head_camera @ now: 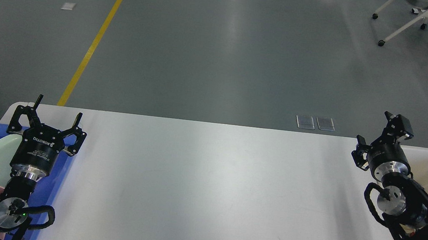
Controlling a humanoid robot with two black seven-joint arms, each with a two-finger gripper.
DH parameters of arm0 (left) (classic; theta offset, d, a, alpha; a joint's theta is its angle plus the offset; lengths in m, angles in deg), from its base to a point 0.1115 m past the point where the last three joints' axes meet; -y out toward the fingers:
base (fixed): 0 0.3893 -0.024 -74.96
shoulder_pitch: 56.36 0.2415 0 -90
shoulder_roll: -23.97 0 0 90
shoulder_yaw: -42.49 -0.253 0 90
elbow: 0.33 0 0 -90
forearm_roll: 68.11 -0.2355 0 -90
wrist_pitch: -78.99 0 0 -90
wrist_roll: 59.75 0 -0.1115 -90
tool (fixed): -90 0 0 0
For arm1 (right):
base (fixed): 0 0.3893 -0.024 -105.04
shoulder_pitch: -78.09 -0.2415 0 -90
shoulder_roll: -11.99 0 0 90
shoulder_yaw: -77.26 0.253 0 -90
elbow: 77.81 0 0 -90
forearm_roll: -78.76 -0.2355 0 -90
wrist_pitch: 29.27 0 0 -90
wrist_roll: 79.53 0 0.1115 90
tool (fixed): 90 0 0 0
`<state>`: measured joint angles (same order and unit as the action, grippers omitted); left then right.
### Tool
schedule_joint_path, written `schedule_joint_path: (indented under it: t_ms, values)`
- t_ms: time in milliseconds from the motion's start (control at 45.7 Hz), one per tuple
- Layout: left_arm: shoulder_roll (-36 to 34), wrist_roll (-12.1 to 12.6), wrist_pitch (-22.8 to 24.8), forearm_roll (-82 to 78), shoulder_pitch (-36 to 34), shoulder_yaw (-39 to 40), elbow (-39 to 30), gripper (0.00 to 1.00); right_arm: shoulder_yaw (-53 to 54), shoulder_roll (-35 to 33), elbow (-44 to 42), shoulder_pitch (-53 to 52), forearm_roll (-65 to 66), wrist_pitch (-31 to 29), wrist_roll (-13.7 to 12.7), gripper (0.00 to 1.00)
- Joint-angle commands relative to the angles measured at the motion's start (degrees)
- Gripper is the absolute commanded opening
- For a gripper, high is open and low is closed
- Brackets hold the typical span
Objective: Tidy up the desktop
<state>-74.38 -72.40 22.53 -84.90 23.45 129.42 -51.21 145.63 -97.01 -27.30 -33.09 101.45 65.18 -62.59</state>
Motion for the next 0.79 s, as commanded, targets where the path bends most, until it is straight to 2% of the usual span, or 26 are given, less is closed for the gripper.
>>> schedule_joint_path:
  t_ms: [0,88,481,766]
  values:
    - [0.0,0.0,0.03,0.0,0.0,0.0,0.0,0.96,0.89,0.45,-0.05,4.74,-2.29,-11.46,7.66,1.0]
    - [0.0,0.0,0.03,0.0,0.0,0.0,0.0,0.96,0.72,0.45,-0.05,6.06,-5.55,-15.61,7.85,1.0]
    - [0.0,0.0,0.03,0.0,0.09,0.0,0.0,0.96,1.15,2.3,-0.4,5.89,-6.52,-12.37,7.85,1.0]
    - [0.0,0.0,0.03,0.0,0.0,0.0,0.0,0.96,2.91,2.39,0.12,6.33,-6.6,-12.8,8.46,1.0]
